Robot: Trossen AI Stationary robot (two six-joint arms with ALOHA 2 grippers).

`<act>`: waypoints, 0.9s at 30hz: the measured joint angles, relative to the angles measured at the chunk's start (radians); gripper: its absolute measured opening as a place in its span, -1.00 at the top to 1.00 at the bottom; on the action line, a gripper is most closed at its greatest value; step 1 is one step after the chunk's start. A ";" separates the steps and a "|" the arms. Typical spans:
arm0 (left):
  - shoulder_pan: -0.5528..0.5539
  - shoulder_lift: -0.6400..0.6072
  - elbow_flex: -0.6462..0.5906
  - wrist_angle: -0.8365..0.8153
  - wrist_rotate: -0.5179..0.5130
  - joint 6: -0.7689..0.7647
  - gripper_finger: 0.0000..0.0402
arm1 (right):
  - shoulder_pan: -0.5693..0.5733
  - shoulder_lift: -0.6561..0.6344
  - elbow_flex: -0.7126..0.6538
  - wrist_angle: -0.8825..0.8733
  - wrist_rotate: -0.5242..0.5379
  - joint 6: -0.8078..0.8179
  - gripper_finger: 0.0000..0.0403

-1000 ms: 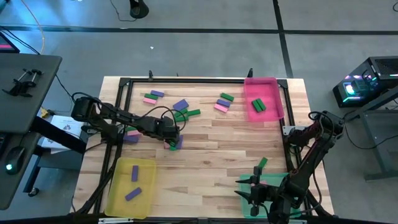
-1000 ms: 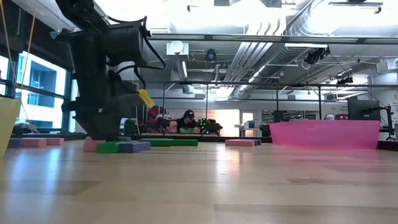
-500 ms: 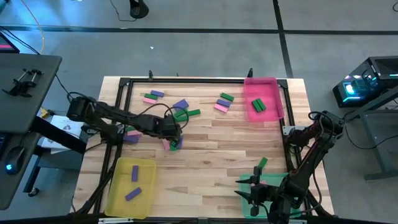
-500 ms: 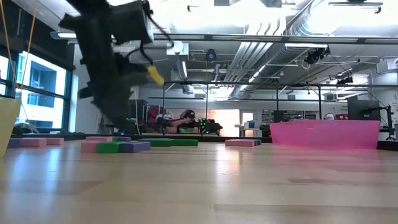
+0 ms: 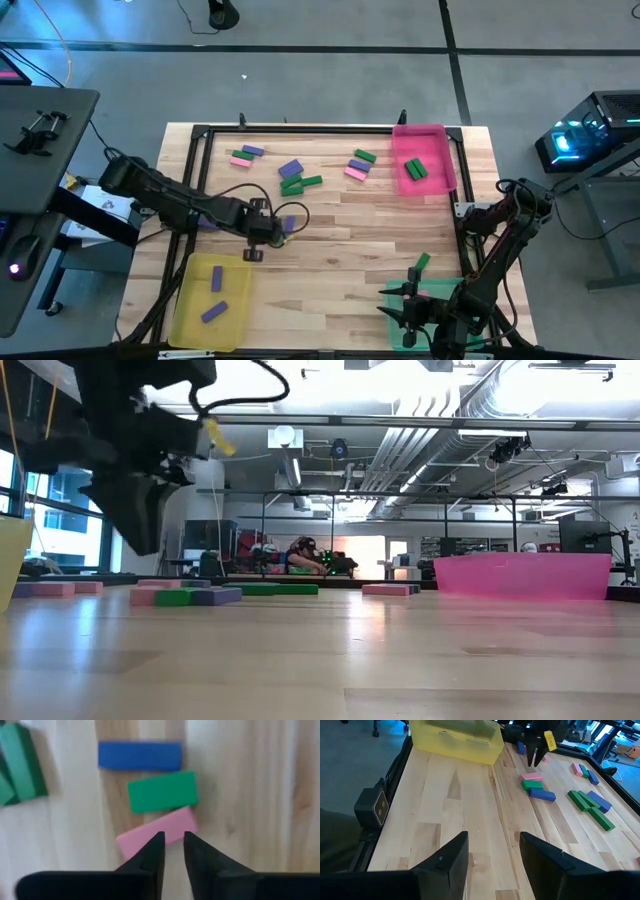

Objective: Sort blocks
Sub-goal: Put the pink block into the green bin

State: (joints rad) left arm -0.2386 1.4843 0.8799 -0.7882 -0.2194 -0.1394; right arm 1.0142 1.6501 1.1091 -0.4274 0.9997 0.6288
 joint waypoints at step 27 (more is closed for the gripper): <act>0.083 0.231 0.005 -0.010 0.023 0.233 -0.09 | 0.000 0.000 0.000 0.000 0.000 0.000 0.20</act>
State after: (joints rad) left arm -0.1560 1.7155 0.8845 -0.7986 -0.1966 0.0938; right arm 1.0142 1.6501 1.1091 -0.4271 1.0000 0.6289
